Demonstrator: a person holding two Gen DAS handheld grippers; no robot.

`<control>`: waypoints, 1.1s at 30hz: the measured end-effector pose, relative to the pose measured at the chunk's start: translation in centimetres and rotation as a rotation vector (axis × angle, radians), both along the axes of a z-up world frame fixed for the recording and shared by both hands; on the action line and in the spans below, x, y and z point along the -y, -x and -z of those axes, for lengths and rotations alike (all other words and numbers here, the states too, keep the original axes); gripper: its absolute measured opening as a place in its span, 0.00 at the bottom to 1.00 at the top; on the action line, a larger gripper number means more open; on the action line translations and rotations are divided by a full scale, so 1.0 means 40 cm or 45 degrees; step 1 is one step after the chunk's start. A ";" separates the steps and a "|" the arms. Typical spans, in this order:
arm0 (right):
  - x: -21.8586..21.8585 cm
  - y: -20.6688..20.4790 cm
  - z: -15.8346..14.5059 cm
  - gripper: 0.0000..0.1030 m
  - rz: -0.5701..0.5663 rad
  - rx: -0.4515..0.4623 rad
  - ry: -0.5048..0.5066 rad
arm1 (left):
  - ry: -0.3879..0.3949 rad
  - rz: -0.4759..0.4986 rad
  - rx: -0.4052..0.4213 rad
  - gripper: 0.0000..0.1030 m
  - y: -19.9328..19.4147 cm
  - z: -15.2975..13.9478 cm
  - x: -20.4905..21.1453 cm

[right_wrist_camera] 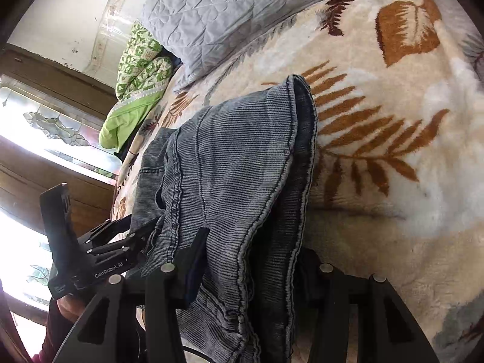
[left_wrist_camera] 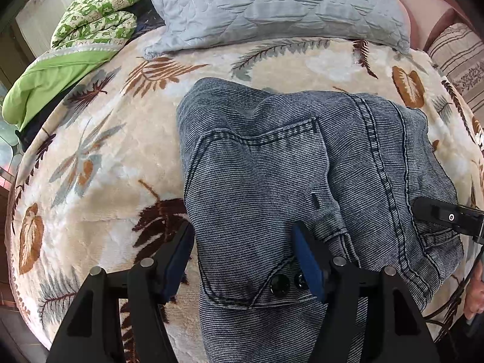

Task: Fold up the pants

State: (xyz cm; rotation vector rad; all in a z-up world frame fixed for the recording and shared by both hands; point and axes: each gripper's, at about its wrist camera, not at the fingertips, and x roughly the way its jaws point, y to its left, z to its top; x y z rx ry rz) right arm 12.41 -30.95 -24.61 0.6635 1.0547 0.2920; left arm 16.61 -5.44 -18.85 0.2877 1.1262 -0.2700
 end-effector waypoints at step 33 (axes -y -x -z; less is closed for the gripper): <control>-0.049 -0.038 -0.022 0.55 -0.014 -0.138 0.131 | -0.176 -0.092 -0.083 0.77 -0.036 0.011 0.041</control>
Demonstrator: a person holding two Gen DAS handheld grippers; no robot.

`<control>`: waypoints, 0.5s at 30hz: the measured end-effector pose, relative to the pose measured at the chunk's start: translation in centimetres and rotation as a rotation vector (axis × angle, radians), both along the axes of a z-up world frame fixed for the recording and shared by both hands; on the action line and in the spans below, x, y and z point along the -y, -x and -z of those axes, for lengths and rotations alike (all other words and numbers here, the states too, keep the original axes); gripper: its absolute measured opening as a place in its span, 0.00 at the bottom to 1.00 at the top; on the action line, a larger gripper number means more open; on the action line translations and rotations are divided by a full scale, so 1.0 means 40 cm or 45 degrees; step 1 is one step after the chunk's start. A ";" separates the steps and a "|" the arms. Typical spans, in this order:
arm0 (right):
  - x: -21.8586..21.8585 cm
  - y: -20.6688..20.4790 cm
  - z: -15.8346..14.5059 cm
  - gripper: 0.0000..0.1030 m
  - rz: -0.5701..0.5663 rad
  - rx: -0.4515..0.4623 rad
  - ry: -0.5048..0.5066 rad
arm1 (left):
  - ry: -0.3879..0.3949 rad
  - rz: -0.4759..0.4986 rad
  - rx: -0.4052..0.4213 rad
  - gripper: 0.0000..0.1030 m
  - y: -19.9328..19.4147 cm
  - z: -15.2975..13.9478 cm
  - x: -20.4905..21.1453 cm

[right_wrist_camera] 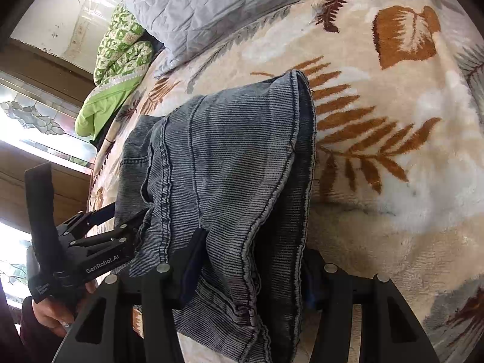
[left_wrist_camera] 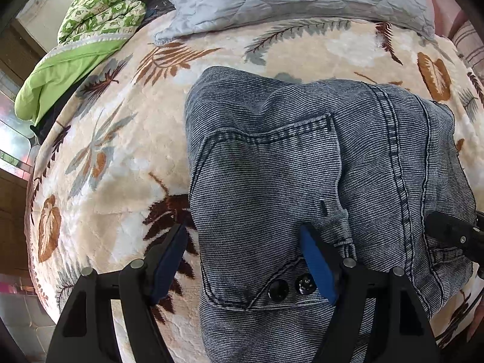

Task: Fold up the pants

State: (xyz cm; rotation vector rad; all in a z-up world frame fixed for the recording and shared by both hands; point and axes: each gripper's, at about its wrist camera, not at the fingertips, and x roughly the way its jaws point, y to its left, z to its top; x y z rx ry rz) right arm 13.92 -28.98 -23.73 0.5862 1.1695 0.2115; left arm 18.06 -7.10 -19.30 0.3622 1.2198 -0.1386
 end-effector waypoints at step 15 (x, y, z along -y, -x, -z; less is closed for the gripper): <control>-0.009 0.025 -0.009 0.57 0.049 0.046 0.034 | 0.069 -0.015 0.044 0.84 -0.010 -0.001 -0.036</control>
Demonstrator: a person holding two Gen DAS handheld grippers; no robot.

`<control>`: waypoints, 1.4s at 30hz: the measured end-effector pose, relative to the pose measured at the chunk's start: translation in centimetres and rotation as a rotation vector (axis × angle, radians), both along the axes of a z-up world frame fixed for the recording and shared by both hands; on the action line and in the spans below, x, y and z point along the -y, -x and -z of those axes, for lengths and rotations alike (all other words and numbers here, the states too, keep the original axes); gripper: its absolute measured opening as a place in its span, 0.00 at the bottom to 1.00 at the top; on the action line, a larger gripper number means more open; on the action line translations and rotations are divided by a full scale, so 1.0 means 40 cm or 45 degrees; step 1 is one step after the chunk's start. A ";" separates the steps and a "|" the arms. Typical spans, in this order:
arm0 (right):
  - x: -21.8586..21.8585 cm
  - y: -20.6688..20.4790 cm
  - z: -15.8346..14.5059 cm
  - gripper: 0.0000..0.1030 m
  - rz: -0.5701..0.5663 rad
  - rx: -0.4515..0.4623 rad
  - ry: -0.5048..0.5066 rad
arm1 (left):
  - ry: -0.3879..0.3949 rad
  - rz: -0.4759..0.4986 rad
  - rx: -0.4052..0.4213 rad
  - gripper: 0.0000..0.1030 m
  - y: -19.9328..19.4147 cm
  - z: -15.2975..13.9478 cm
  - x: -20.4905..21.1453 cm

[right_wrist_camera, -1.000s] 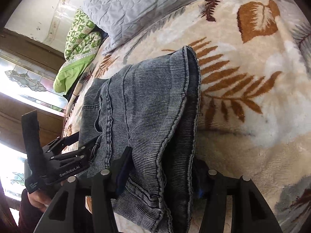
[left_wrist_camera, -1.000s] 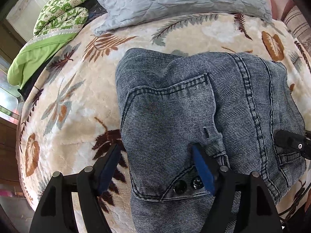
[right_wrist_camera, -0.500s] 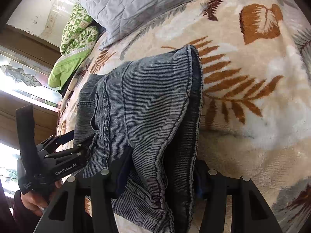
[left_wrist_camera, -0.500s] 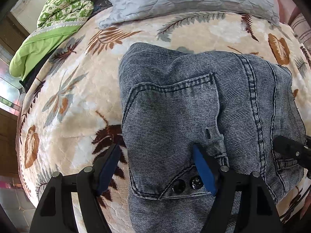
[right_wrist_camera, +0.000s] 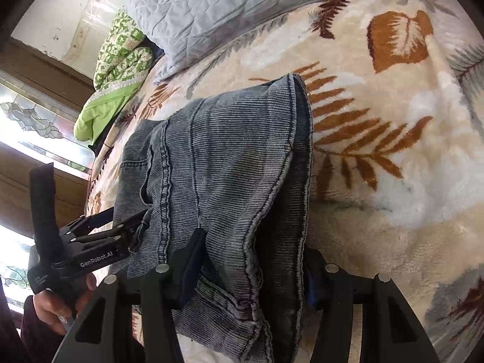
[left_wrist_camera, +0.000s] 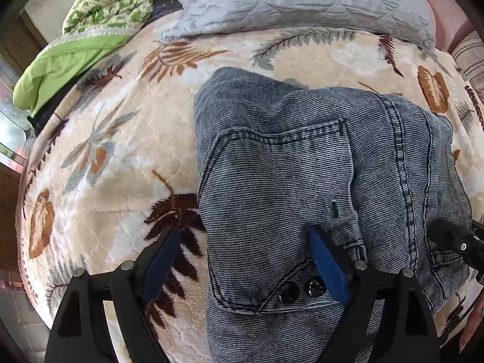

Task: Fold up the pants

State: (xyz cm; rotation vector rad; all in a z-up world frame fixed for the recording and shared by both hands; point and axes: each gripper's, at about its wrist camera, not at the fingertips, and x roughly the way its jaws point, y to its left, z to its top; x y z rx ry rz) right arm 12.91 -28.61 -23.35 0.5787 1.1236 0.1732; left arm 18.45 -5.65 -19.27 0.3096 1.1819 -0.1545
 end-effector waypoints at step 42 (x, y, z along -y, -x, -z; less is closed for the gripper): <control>-0.029 0.318 -0.324 0.67 0.102 0.715 0.334 | 0.070 -0.057 0.785 0.89 0.376 -0.402 -0.012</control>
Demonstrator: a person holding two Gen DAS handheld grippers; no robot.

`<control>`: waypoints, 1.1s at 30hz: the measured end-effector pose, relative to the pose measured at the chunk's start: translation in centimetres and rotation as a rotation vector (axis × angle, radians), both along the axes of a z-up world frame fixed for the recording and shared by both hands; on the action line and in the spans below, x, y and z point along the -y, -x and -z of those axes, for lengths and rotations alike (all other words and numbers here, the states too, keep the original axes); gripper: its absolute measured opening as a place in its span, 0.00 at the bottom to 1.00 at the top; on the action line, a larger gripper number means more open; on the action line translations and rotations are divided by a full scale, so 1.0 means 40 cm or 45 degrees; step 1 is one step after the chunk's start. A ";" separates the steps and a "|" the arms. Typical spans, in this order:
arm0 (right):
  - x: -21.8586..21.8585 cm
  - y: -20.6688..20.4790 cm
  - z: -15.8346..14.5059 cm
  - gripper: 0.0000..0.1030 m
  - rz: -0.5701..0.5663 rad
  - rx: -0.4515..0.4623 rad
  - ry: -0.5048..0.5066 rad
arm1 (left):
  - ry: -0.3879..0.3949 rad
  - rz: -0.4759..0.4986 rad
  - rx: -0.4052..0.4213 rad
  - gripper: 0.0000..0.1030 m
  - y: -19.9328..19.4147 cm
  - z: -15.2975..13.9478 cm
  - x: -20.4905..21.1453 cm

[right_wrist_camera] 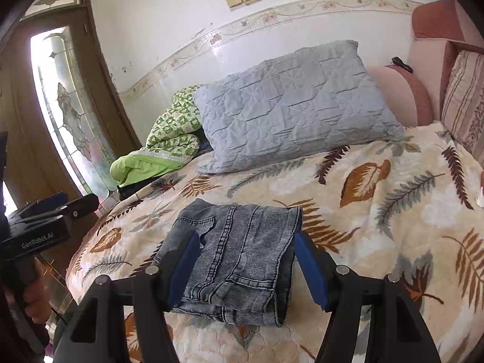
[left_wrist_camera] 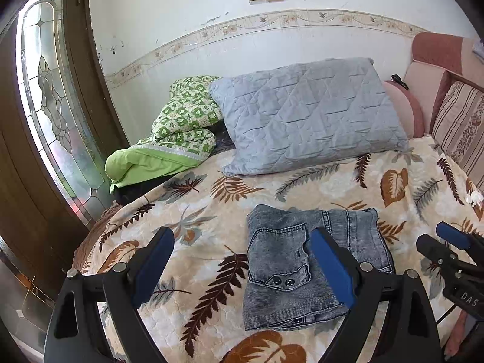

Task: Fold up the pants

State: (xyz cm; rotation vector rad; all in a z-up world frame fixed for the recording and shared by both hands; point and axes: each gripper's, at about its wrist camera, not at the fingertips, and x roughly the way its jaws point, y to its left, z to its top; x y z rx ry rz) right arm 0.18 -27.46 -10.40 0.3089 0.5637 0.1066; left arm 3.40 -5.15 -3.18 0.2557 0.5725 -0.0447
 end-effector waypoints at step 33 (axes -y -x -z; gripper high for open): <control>-0.157 0.217 -0.154 0.67 -0.029 0.199 0.138 | 0.061 -0.046 0.191 1.00 0.185 -0.164 -0.094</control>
